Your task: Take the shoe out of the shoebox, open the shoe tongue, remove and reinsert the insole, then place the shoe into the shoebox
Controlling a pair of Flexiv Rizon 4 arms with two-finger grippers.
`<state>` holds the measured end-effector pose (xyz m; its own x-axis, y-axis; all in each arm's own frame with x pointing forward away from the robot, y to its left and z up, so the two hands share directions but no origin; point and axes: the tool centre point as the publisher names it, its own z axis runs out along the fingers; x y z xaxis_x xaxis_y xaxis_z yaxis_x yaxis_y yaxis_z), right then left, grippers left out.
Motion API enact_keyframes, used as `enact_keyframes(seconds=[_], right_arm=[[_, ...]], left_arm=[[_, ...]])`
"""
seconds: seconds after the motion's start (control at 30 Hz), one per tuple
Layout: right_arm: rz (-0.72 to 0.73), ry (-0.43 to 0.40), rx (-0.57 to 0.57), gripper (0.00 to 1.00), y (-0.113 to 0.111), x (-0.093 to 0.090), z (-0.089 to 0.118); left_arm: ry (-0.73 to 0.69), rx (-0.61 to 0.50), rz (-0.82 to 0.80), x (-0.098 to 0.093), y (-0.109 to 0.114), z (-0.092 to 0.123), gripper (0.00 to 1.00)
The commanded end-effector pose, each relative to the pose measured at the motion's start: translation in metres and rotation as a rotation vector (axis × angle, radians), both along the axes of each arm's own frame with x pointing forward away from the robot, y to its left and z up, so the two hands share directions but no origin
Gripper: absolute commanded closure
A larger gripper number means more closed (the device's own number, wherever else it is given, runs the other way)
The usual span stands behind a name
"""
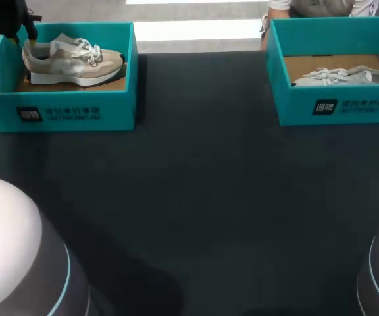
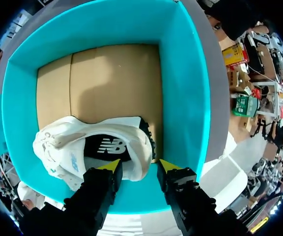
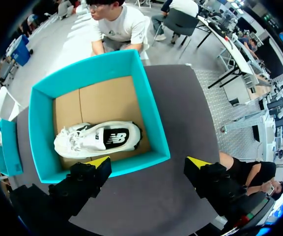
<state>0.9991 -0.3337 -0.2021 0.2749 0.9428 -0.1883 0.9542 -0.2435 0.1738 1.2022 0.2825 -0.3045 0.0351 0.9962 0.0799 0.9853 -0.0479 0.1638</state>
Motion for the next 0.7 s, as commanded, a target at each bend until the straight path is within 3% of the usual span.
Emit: enact_keyframes(seconds=[0.03,0.7], right_arm=[[0.000,-0.001,0.000,0.00,0.000,0.000,0.000],[0.000,-0.001,0.000,0.00,0.000,0.000,0.000]], left_arm=[[0.013,0.009,-0.005,0.007,0.000,-0.010,0.53],[0.075,0.042,0.003,0.013,0.011,-0.048,0.57]])
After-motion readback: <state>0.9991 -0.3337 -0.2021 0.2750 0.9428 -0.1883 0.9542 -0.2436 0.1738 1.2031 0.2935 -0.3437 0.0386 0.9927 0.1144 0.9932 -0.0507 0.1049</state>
